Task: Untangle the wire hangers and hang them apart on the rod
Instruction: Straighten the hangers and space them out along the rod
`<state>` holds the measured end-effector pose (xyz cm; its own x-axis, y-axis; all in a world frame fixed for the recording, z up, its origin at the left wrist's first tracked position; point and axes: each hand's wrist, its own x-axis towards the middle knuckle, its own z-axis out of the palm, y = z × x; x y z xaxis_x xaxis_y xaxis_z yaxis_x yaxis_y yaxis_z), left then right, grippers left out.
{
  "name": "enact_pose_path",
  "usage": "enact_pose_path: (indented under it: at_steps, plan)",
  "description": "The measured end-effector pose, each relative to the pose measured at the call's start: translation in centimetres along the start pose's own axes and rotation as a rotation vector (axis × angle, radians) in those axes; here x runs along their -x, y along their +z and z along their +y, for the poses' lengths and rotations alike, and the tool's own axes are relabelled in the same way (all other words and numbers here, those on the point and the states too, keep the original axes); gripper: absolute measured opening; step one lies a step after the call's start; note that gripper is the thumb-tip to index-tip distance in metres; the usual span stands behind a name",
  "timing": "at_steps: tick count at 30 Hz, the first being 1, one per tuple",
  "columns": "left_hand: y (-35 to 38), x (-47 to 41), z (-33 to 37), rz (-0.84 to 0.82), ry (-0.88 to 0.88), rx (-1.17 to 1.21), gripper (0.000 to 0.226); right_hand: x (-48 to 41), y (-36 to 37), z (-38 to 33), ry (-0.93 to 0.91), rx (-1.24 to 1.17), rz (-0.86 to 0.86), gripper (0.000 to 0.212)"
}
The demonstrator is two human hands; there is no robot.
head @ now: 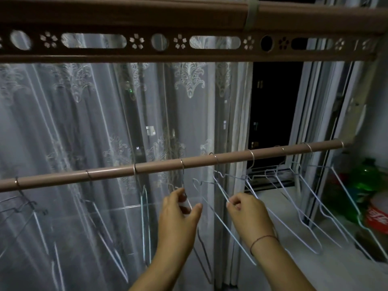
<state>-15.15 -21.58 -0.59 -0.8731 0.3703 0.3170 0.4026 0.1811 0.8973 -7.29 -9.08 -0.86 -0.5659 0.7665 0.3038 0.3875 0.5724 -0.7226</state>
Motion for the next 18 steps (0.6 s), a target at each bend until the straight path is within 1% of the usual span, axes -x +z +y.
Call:
enact_pose_path:
  at_steps: [4,7,9,11,14,15,18]
  plan:
    - [1.1,0.2,0.2,0.029,-0.010,0.011,0.052,-0.1,-0.8,1.1,-0.010,-0.023,-0.004,0.020]
    - [1.6,0.7,0.4,0.058,-0.022,0.023,0.050,0.2,-1.5,1.3,-0.035,-0.059,-0.028,0.016]
    - [1.8,1.0,0.4,0.066,-0.049,0.020,0.053,0.4,-2.5,1.4,-0.064,-0.097,-0.013,0.013]
    - [2.1,1.1,0.3,0.070,-0.071,0.009,0.058,0.2,-3.9,1.8,-0.096,-0.116,0.046,0.010]
    - [2.9,1.2,0.4,0.086,-0.058,0.009,0.061,-0.6,-6.1,3.1,-0.116,-0.099,0.176,0.003]
    - [3.2,1.2,0.4,0.085,-0.066,0.004,0.061,-0.9,-6.6,3.6,-0.105,-0.098,0.183,0.002]
    - [4.0,1.5,0.5,0.079,-0.098,0.008,0.064,-1.3,-6.7,5.1,-0.064,-0.050,0.100,0.014]
